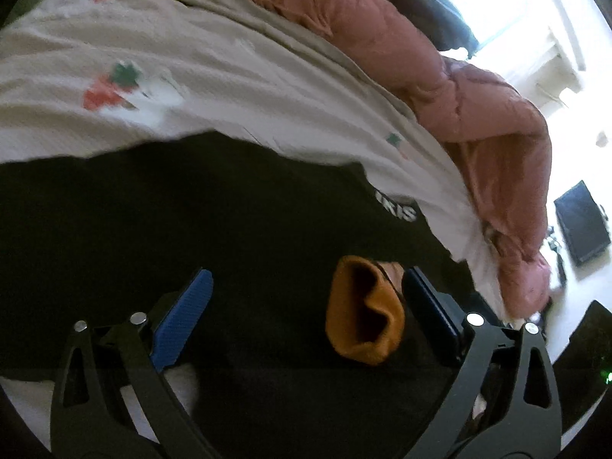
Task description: Fold small clothes
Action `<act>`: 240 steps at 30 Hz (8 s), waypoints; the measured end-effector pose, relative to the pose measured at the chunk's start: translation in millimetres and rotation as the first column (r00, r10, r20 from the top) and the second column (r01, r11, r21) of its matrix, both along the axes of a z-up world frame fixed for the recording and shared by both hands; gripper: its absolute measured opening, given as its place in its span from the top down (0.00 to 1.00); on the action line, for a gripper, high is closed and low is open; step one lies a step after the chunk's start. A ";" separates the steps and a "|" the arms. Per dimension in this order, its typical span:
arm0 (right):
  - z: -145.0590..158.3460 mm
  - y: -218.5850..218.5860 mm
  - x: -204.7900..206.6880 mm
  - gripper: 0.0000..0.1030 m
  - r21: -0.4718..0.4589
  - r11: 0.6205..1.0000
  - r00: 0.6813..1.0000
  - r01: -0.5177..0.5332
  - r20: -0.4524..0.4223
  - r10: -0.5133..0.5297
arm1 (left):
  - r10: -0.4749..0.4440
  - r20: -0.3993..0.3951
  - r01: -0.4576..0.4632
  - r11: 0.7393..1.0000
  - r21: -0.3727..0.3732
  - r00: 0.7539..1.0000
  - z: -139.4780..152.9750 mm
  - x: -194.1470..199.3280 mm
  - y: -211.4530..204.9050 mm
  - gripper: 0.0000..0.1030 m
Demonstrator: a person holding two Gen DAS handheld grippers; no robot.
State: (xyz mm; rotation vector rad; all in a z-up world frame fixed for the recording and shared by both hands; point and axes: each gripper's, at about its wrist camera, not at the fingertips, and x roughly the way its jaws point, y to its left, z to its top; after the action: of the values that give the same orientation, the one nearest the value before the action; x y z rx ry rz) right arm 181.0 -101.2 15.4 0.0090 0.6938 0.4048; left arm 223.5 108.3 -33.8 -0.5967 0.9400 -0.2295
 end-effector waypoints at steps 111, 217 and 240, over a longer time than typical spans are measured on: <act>22.3 57.1 -55.5 0.07 -0.170 0.984 0.998 -0.055 -0.009 0.054 | 0.268 0.180 -0.319 0.864 0.389 0.946 62.4 -135.8 132.1 0.17; -4.8 -146.0 -41.6 0.08 0.143 0.950 0.955 0.278 -0.144 -0.258 | -0.069 0.152 0.040 0.981 0.188 0.986 68.1 -71.8 -60.5 0.94; -29.2 -62.8 -33.7 0.15 0.092 0.991 0.975 0.095 -0.208 -0.074 | -0.060 0.119 0.026 0.962 0.270 0.991 43.4 -73.1 -49.1 0.74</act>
State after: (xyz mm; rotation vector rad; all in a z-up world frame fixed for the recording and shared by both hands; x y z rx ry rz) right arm 147.4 -164.0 -13.8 0.1785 0.8715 0.3598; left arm 150.4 59.2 9.6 -0.3079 0.8442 -0.1731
